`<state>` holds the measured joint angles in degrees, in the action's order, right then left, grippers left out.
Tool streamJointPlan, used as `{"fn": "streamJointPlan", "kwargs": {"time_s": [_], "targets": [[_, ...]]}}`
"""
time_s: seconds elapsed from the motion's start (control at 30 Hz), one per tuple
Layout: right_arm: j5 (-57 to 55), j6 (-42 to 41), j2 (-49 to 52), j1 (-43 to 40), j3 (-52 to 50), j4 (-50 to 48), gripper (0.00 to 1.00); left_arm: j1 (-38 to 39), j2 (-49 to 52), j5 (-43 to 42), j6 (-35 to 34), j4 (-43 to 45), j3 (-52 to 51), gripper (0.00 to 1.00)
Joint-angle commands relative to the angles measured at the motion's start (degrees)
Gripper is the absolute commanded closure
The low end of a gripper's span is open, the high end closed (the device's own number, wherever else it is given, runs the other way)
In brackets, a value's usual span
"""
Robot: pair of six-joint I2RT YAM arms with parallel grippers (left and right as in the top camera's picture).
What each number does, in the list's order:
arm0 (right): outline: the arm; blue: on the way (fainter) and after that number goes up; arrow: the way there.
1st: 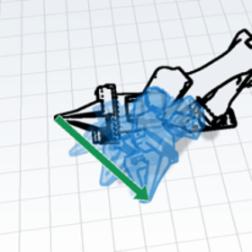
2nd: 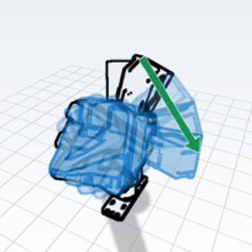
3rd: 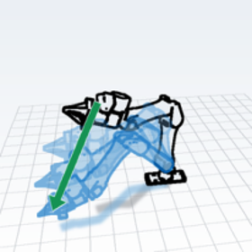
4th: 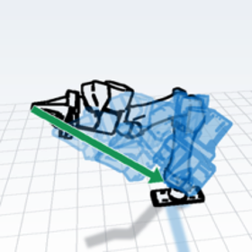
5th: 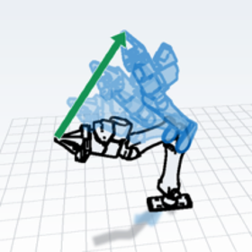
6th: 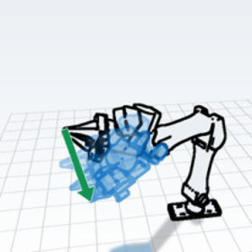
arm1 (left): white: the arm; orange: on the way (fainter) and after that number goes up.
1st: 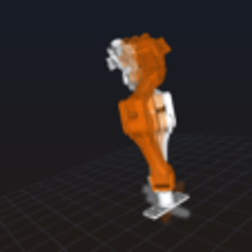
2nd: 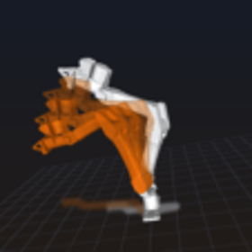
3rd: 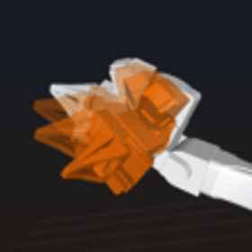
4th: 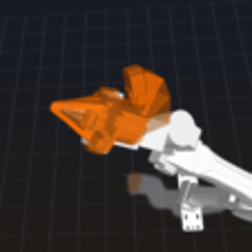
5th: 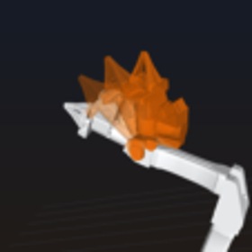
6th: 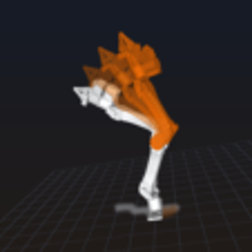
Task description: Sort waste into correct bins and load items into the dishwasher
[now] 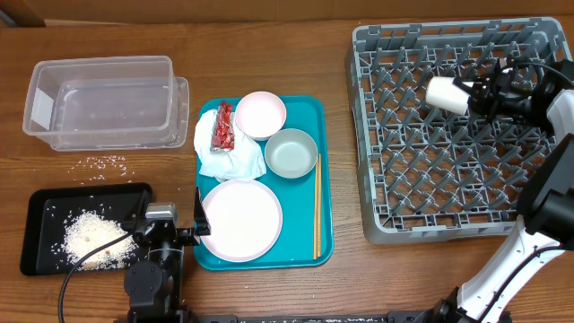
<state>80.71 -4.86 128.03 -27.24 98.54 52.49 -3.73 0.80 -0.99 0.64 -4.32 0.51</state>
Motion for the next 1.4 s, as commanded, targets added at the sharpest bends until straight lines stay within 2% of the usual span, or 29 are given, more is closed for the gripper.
{"fn": "streamJointPlan", "kwargs": {"time_s": [0.0, 0.2, 0.33, 0.53, 0.6, 0.7, 0.8, 0.9, 0.97, 1.07, 1.2, 1.37], "targets": [[9.25, -1.18, 0.02, 0.20, 0.55, -1.70, 0.87, 0.48, -0.55, 0.11, 1.09, -0.11, -0.24, 0.00], [7.72, -1.14, 0.02, 1.88, 0.28, -4.09, 0.87, 0.48, -0.55, 0.11, 1.09, -0.11, -0.26, 0.00], [-1.55, -3.08, 0.04, 2.54, 0.09, -3.34, 0.88, 0.48, -0.55, 0.11, 1.09, -0.11, -0.24, 0.00], [-5.81, -0.92, -0.63, 2.43, 0.26, -0.39, 0.88, 0.48, -0.55, 0.11, 1.09, -0.09, -0.24, 0.00], [-10.91, -0.68, -2.27, 2.69, 0.79, 0.79, 0.86, 0.48, -0.55, 0.11, 1.09, -0.09, -0.24, 0.00], [-29.73, -1.36, -7.96, 4.04, 3.23, 4.76, 0.81, 0.48, -0.55, 0.11, 1.09, -0.11, -0.26, 0.00], [-39.15, -3.10, -12.31, 5.73, 3.98, 5.97, 0.76, 0.48, -0.55, 0.11, 1.07, -0.11, -0.26, 0.00], [-45.70, -4.15, -16.65, 8.15, 3.98, 5.95, 0.64, 0.48, -0.55, 0.11, 1.09, -0.11, -0.24, 0.00], [-48.22, -4.02, -18.27, 11.13, 3.98, 5.95, 0.51, 0.48, -0.55, 0.11, 1.09, -0.11, -0.24, 0.00], [-52.52, -3.43, -18.01, 14.58, 3.93, 6.43, 0.50, 0.48, -0.55, 0.11, 1.09, -0.11, -0.24, 0.00], [-64.26, -4.28, -17.00, 19.69, 3.80, 8.11, 0.50, 0.48, -0.55, 0.11, 1.09, -0.11, -0.24, 0.00], [-74.79, -7.02, -15.17, 21.57, 3.52, 8.85, 0.50, 0.48, -0.55, 0.11, 1.09, -0.11, -0.26, 0.00]]}}
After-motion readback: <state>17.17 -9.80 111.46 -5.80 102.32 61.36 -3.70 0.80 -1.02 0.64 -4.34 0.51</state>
